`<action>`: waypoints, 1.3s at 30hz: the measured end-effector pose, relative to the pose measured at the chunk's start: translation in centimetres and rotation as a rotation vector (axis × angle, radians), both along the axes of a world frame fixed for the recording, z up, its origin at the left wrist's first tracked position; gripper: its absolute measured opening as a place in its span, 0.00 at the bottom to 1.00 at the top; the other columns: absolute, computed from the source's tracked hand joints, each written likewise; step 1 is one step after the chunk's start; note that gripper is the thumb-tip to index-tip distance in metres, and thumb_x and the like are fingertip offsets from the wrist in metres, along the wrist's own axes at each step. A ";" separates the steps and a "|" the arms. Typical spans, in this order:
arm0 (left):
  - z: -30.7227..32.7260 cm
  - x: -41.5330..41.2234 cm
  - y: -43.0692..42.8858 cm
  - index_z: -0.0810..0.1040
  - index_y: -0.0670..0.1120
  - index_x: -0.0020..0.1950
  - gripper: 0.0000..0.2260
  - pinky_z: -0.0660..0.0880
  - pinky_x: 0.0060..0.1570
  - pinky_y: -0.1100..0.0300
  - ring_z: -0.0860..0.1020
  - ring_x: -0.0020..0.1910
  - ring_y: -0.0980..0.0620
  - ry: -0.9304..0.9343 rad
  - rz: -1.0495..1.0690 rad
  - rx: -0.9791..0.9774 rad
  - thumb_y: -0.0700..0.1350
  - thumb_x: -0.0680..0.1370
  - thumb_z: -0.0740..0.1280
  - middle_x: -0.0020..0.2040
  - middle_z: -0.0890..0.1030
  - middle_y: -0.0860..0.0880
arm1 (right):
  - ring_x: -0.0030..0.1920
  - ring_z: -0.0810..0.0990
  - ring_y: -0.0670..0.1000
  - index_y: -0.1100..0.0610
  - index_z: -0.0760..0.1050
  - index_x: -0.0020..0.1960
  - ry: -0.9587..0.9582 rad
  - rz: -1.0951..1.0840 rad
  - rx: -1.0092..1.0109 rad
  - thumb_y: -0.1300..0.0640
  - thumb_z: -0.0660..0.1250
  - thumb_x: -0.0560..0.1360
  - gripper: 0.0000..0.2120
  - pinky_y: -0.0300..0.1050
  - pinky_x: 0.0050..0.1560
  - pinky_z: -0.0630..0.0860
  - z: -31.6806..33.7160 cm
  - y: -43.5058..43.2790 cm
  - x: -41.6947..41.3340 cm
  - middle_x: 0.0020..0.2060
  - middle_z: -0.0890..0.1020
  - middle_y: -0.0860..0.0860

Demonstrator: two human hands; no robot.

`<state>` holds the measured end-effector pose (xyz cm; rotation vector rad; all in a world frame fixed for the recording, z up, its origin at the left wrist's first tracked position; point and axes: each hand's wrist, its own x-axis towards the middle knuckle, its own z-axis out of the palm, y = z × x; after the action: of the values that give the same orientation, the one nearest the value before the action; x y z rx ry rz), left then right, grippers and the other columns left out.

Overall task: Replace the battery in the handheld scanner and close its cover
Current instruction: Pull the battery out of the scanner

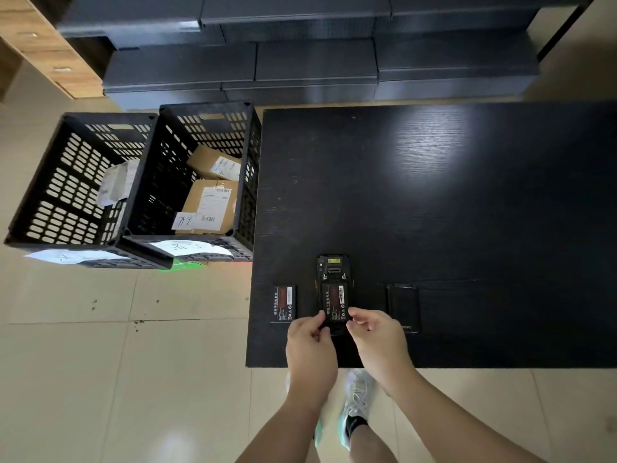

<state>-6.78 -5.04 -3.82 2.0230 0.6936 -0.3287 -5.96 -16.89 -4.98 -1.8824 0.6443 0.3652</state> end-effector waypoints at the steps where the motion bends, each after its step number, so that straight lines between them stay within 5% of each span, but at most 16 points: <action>1: 0.0 0.1 -0.1 0.81 0.46 0.61 0.14 0.69 0.42 0.79 0.76 0.46 0.64 0.006 0.028 -0.024 0.36 0.79 0.64 0.55 0.77 0.53 | 0.49 0.81 0.44 0.53 0.83 0.55 0.005 -0.016 0.018 0.63 0.69 0.75 0.11 0.38 0.52 0.75 -0.1 0.0 0.1 0.49 0.83 0.50; 9: 0.4 0.5 0.1 0.81 0.46 0.61 0.17 0.74 0.51 0.66 0.79 0.52 0.57 0.054 0.128 -0.160 0.32 0.77 0.63 0.56 0.79 0.52 | 0.49 0.81 0.46 0.54 0.82 0.53 -0.009 -0.068 0.049 0.65 0.71 0.73 0.11 0.34 0.47 0.74 -0.4 0.4 -0.1 0.47 0.83 0.49; 11: 0.3 0.7 0.4 0.81 0.45 0.60 0.14 0.73 0.50 0.70 0.79 0.50 0.58 0.022 0.069 -0.097 0.35 0.76 0.66 0.54 0.81 0.52 | 0.47 0.81 0.44 0.52 0.83 0.52 -0.065 0.008 -0.056 0.62 0.73 0.72 0.10 0.33 0.47 0.74 -0.4 0.3 -0.1 0.45 0.84 0.48; 15: -0.3 1.4 1.3 0.84 0.44 0.55 0.09 0.67 0.44 0.76 0.80 0.47 0.55 -0.100 -0.185 0.173 0.39 0.76 0.69 0.51 0.83 0.50 | 0.39 0.83 0.44 0.55 0.85 0.52 -0.247 0.227 -0.270 0.60 0.76 0.70 0.11 0.36 0.46 0.79 -0.8 -0.8 0.5 0.41 0.85 0.50; 20: -1.4 1.9 3.1 0.82 0.42 0.54 0.08 0.78 0.47 0.55 0.81 0.46 0.47 -0.199 -0.634 0.344 0.42 0.80 0.64 0.50 0.81 0.47 | 0.42 0.84 0.45 0.54 0.82 0.59 -0.293 0.494 -0.325 0.58 0.74 0.72 0.15 0.46 0.46 0.83 -1.6 -2.6 1.1 0.47 0.84 0.50; 22: -1.8 2.1 4.0 0.82 0.42 0.50 0.09 0.80 0.40 0.51 0.82 0.40 0.45 -0.257 -0.774 0.397 0.43 0.80 0.62 0.45 0.81 0.46 | 0.42 0.84 0.48 0.54 0.82 0.60 -0.348 0.580 -0.407 0.56 0.73 0.72 0.16 0.48 0.41 0.83 -1.8 -2.9 1.4 0.47 0.84 0.50; 27: -1.8 2.9 4.7 0.81 0.44 0.41 0.04 0.73 0.21 0.61 0.76 0.24 0.51 -0.381 -0.970 0.524 0.43 0.72 0.74 0.31 0.78 0.50 | 0.31 0.83 0.53 0.58 0.85 0.50 -0.616 0.729 -0.691 0.56 0.77 0.65 0.14 0.43 0.26 0.80 -2.6 -3.3 2.0 0.33 0.83 0.51; 33: -2.3 2.9 4.2 0.80 0.44 0.41 0.07 0.70 0.19 0.63 0.76 0.21 0.51 -0.418 -0.939 0.620 0.43 0.69 0.77 0.29 0.77 0.49 | 0.27 0.80 0.52 0.62 0.84 0.46 -0.757 0.873 -0.869 0.55 0.77 0.64 0.14 0.43 0.25 0.79 -3.6 -3.2 1.8 0.27 0.80 0.52; 37: -3.0 2.8 4.4 0.83 0.41 0.47 0.10 0.73 0.19 0.62 0.77 0.23 0.50 -0.464 -0.963 0.649 0.43 0.70 0.77 0.30 0.79 0.48 | 0.26 0.79 0.51 0.62 0.83 0.45 -0.829 0.902 -0.952 0.54 0.64 0.73 0.13 0.43 0.23 0.77 -3.8 -3.2 1.7 0.26 0.79 0.51; 39: -3.3 2.7 4.5 0.84 0.40 0.48 0.12 0.72 0.19 0.63 0.77 0.22 0.51 -0.512 -0.986 0.690 0.43 0.69 0.78 0.30 0.80 0.48 | 0.26 0.79 0.51 0.62 0.83 0.46 -0.858 0.911 -0.972 0.54 0.66 0.73 0.12 0.43 0.23 0.77 -4.0 -3.2 1.6 0.27 0.79 0.51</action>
<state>-4.03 -0.56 -7.08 2.8374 -0.6537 -0.1015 -4.39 -20.08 -8.95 -2.8745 -0.8156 -0.2925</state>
